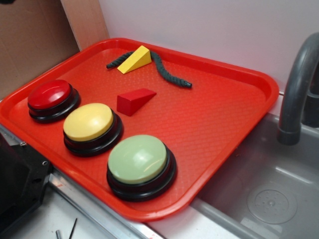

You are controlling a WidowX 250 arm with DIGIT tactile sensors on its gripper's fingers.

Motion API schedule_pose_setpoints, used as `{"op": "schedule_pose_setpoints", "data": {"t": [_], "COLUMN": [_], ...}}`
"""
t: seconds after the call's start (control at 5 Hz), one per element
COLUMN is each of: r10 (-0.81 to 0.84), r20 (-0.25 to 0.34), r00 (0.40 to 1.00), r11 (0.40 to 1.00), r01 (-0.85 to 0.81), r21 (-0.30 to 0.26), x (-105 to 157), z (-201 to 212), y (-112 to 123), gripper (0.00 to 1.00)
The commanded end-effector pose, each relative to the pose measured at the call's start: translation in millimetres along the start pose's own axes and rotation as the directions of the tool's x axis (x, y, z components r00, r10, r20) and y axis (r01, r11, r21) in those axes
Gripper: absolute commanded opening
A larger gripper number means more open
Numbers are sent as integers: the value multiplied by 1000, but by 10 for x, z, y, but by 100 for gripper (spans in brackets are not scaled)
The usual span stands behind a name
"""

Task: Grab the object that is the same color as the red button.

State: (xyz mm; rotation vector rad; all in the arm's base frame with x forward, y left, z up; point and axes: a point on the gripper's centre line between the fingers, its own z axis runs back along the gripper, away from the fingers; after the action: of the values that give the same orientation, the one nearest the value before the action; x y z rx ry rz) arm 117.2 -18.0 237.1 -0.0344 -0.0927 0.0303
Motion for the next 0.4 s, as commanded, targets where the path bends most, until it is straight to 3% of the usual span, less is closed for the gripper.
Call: {"op": "schedule_pose_setpoints", "data": {"t": [0.0, 0.2], "r10": [0, 44], "r20": [0, 22], "r00": [1000, 999], "r11": [1000, 999], "r01": [0, -44], "r21": [0, 25], "x": [0, 112], "z": [0, -107], "y": [0, -51], "gripper": [100, 100]}}
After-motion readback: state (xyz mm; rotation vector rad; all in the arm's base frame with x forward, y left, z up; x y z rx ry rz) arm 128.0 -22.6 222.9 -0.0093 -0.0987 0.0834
